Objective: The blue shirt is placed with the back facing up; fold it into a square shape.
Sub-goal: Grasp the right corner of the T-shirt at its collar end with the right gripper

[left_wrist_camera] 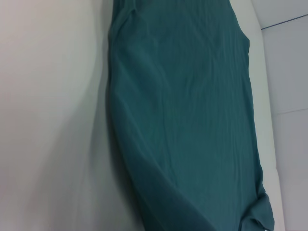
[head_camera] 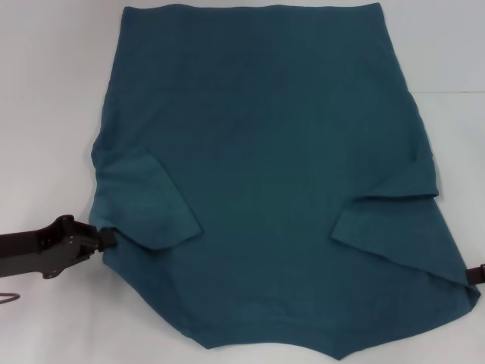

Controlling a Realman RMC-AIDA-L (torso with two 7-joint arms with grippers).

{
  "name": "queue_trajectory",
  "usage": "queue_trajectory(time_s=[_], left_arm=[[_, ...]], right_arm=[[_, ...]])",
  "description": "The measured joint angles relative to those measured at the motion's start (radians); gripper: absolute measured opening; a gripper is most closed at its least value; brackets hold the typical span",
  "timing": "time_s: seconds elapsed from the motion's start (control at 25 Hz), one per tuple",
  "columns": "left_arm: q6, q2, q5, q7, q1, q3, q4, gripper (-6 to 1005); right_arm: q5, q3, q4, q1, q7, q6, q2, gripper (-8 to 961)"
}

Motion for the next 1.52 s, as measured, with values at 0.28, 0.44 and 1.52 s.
queue_trajectory(time_s=[0.28, 0.44, 1.52], left_arm=[[-0.004, -0.001, 0.000, 0.000, 0.002, 0.000, 0.000, 6], [-0.006, -0.002, 0.000, 0.000, 0.002, 0.000, 0.000, 6], [-0.006, -0.002, -0.002, -0.004, 0.003, 0.000, 0.000, 6]], right_arm=[[-0.022, -0.001, 0.005, 0.003, -0.006, 0.023, 0.011, 606], [-0.022, -0.001, 0.004, 0.005, -0.006, 0.024, 0.021, 606], [-0.006, 0.011, 0.002, 0.028, 0.004, -0.030, 0.028, 606]])
